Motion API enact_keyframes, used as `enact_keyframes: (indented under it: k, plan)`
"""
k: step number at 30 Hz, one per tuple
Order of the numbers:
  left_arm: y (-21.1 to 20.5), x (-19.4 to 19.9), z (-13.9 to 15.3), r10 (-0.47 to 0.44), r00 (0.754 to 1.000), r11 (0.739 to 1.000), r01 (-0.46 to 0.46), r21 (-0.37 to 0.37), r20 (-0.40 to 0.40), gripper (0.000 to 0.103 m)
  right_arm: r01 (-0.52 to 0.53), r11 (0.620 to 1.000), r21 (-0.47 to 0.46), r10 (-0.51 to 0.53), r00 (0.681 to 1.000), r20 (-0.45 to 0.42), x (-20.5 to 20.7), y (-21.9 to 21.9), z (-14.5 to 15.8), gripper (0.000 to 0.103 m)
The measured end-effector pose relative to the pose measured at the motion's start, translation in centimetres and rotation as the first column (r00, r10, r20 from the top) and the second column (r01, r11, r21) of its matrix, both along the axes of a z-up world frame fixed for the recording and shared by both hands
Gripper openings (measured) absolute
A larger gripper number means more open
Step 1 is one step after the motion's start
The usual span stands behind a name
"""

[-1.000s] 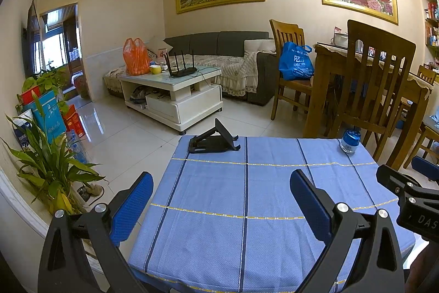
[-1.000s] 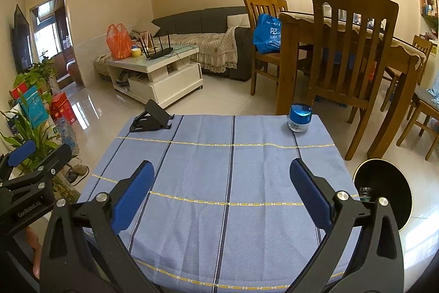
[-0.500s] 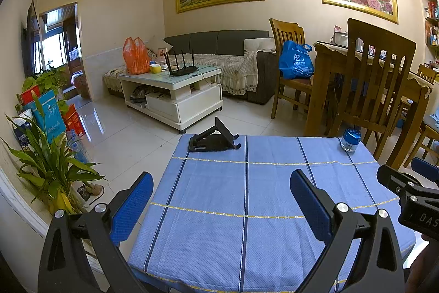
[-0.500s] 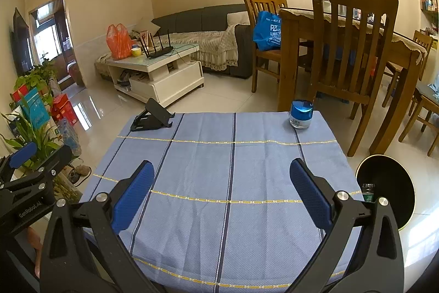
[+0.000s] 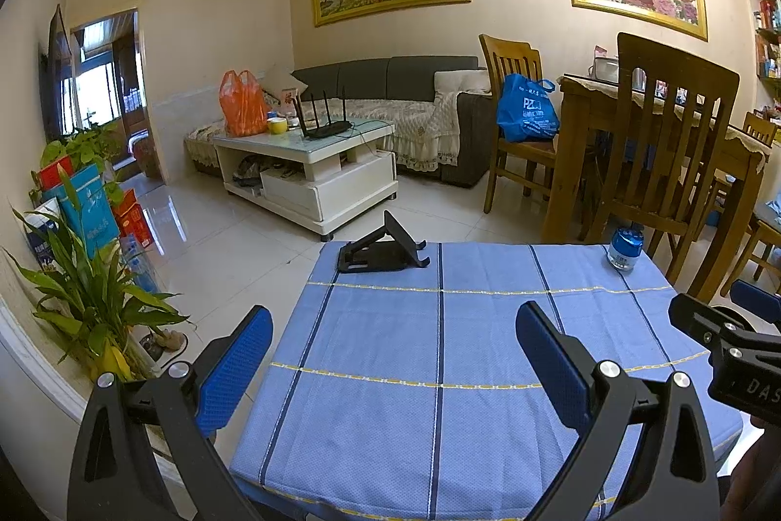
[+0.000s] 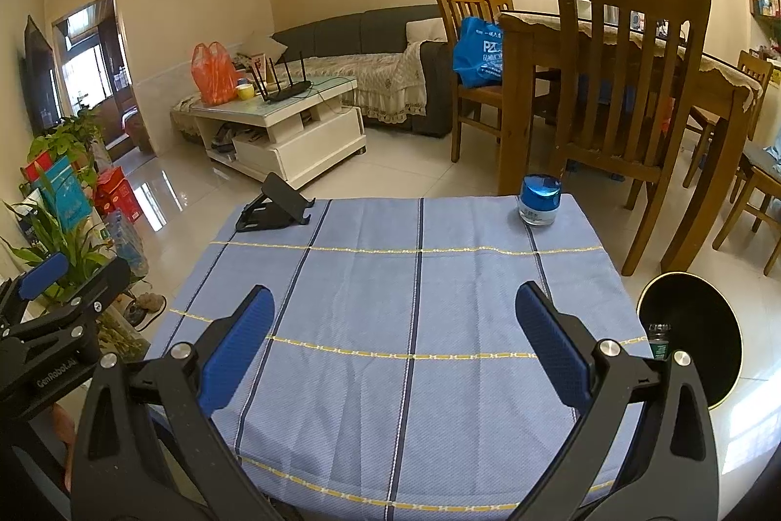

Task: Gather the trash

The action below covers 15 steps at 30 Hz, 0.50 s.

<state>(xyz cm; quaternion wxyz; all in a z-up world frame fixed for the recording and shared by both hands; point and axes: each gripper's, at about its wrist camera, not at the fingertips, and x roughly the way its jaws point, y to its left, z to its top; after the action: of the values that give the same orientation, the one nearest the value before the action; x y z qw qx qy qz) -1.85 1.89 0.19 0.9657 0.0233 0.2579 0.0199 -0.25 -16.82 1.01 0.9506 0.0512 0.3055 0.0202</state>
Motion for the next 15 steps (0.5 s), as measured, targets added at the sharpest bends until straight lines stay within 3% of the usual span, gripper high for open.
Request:
enact_keyframes:
  k: [9, 15]
  plan:
    - [0.06, -0.05, -0.15, 0.01, 1.0, 1.0, -0.01, -0.004, 0.001, 0.096, -0.006, 1.0, 0.004, 0.006, 1.0, -0.002, -0.43, 0.82, -0.38, 0.098]
    - [-0.16, -0.22, -0.2, -0.055, 0.998, 0.998, 0.055, -0.023, -0.001, 0.096, -0.009, 1.0, 0.01, 0.009, 1.0, -0.008, -0.6, 0.85, -0.44, 0.098]
